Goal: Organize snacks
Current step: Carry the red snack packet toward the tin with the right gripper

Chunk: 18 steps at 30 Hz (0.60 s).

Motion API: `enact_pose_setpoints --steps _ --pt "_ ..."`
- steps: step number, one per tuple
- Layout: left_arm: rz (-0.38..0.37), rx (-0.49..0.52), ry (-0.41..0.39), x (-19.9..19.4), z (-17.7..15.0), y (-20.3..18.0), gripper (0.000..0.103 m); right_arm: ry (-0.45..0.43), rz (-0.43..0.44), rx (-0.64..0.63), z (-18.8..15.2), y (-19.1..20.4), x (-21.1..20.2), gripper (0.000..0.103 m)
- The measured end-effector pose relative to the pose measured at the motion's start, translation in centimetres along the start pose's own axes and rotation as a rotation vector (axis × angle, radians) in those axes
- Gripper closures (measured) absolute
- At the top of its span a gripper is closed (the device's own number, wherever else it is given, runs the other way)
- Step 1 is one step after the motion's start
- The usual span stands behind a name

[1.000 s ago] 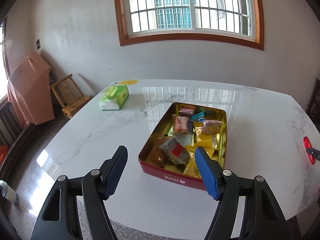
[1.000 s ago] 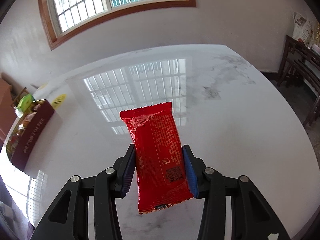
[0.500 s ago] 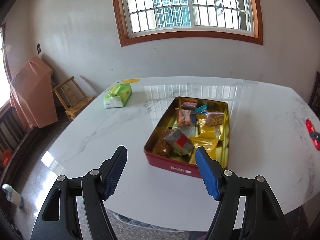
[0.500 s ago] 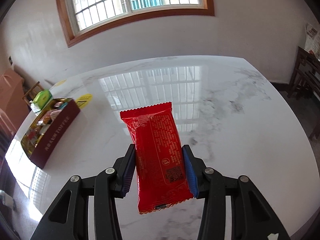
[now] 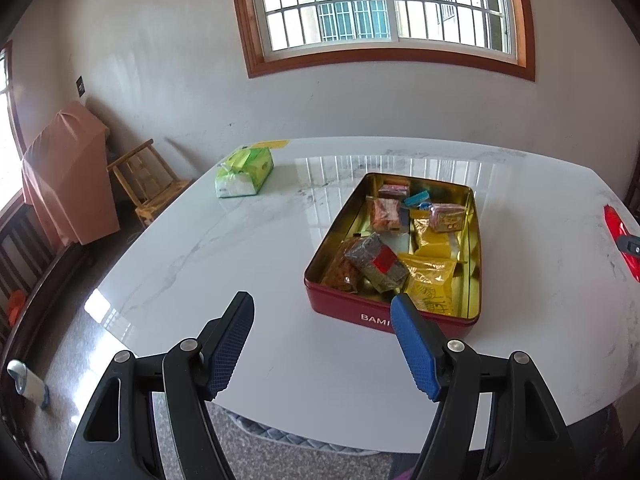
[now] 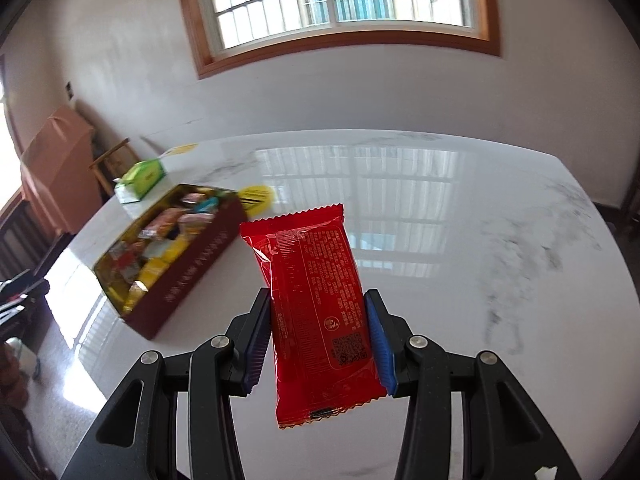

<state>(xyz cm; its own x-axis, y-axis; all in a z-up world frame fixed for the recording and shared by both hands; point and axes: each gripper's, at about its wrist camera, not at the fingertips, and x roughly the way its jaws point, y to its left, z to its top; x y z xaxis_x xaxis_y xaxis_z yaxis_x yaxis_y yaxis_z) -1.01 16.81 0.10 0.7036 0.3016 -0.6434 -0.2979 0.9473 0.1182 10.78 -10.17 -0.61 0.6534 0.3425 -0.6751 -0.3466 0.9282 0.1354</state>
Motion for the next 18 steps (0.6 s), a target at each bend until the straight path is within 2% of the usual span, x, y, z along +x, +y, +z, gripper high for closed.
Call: enact_pose_setpoints --steps 8,18 --pt "0.002 -0.009 0.025 1.1 -0.4 0.7 0.032 0.027 0.147 -0.041 2.4 6.2 2.3 0.061" --pt "0.017 -0.025 0.048 2.5 -0.7 2.0 0.032 0.083 0.233 -0.141 4.2 13.6 6.7 0.061"
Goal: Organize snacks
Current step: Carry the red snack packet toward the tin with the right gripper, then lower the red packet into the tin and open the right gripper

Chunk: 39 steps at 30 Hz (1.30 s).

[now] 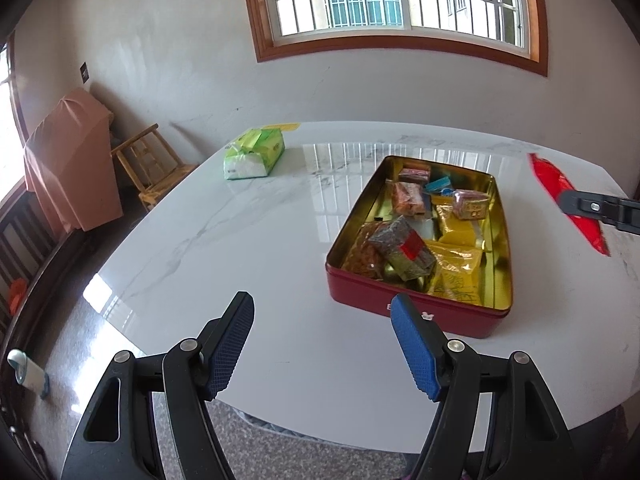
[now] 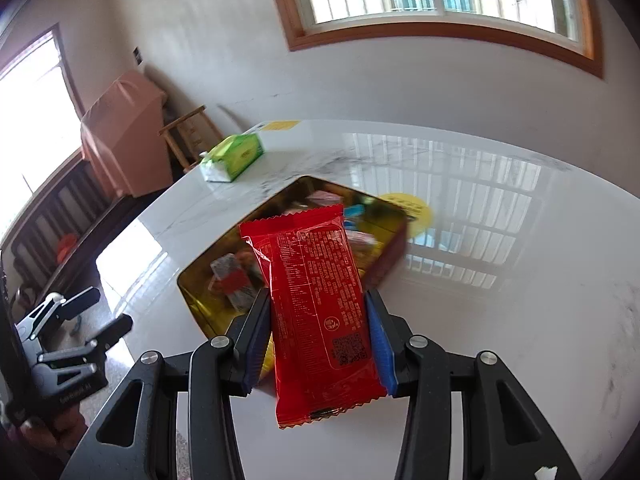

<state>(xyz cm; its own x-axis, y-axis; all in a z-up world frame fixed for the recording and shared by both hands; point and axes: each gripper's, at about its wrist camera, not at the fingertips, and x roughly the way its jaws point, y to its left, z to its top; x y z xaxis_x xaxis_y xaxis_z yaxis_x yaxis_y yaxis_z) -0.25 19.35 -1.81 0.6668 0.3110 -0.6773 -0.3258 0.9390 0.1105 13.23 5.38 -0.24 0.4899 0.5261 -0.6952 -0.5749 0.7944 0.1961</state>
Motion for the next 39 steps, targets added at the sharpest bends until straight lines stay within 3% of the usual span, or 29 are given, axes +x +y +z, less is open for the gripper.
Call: enact_pose_setpoints --steps 11,25,33,37,39 --pt "0.018 -0.008 0.020 1.7 0.0 0.8 0.032 0.064 0.025 0.014 2.1 1.6 5.7 0.061" --pt "0.031 -0.011 0.059 3.7 0.3 1.2 0.032 0.080 0.014 0.019 3.5 1.9 9.6 0.060" --pt "0.044 -0.007 0.063 3.9 0.3 1.2 0.032 -0.013 0.075 0.036 3.8 1.6 6.2 0.060" --pt "0.037 0.000 0.046 3.3 0.4 0.9 0.032 -0.085 0.067 -0.042 2.2 3.1 2.2 0.059" --pt "0.047 0.007 0.037 2.8 0.5 0.6 0.032 -0.120 0.036 -0.094 0.7 3.7 -0.1 0.054"
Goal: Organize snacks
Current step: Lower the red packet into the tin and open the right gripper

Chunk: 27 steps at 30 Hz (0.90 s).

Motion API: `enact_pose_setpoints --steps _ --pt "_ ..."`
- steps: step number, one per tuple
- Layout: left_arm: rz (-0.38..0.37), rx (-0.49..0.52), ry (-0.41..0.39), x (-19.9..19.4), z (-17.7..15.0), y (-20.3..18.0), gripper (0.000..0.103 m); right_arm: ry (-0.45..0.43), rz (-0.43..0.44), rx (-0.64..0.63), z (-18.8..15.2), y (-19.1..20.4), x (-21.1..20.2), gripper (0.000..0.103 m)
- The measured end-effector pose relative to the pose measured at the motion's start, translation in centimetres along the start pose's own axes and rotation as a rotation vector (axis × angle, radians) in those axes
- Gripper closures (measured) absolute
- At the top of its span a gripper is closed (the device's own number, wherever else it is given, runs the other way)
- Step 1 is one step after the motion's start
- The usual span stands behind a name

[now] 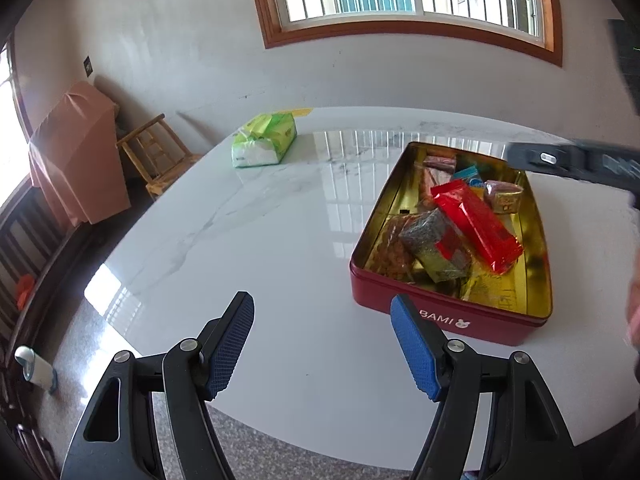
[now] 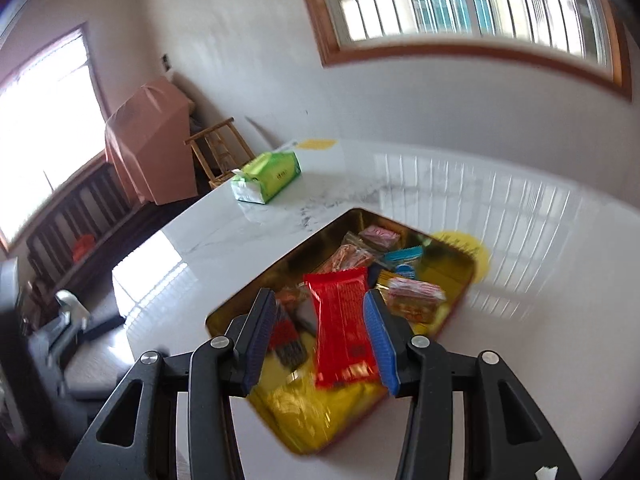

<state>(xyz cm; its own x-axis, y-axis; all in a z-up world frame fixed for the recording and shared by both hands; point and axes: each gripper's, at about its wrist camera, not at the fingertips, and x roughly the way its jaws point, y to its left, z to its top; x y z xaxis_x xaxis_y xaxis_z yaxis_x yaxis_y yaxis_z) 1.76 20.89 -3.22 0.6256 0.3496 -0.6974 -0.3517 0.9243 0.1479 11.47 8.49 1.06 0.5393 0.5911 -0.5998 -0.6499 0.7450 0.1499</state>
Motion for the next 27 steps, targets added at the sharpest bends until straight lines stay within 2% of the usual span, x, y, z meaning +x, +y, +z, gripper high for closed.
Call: enact_pose_setpoints --steps 2,6,9,10,12,14,19,22,25,27 --pt "-0.007 0.001 -0.003 -0.4 0.1 -0.2 0.032 -0.024 -0.017 -0.043 -1.3 0.6 -2.4 0.046" --pt "-0.028 0.009 -0.060 -2.5 0.2 -0.8 0.032 -0.050 -0.030 -0.077 -3.2 1.0 -6.0 0.046" --pt "-0.081 0.023 -0.096 -4.5 0.6 -1.4 0.030 -0.062 -0.040 -0.084 -4.1 0.9 -8.1 0.046" --pt "-0.095 0.030 -0.118 -5.3 0.7 -1.6 0.027 -0.067 -0.039 -0.084 -4.3 0.9 -8.7 0.046" --pt "-0.112 0.039 -0.147 -6.5 0.9 -2.0 0.015 -0.081 -0.051 -0.093 -4.7 0.9 -9.9 0.046" --pt "-0.135 0.042 -0.186 -7.8 1.1 -2.1 0.008 -0.091 -0.056 -0.097 -5.0 0.8 -10.8 0.046" --pt "-0.177 0.045 -0.255 -10.6 1.5 -2.2 0.000 -0.113 -0.075 -0.078 -5.7 -0.1 -12.3 0.045" --pt "-0.183 0.044 -0.277 -11.3 1.7 -2.5 0.000 -0.108 -0.114 -0.053 -6.1 -1.6 -12.4 0.043" --pt "-0.144 0.009 -0.287 -11.3 1.5 -2.4 0.000 -0.082 -0.212 0.024 -6.4 -5.8 -12.1 0.041" --pt "-0.138 -0.004 -0.274 -10.9 1.5 -2.3 0.000 -0.043 -0.283 0.090 -6.8 -9.5 -11.7 0.030"
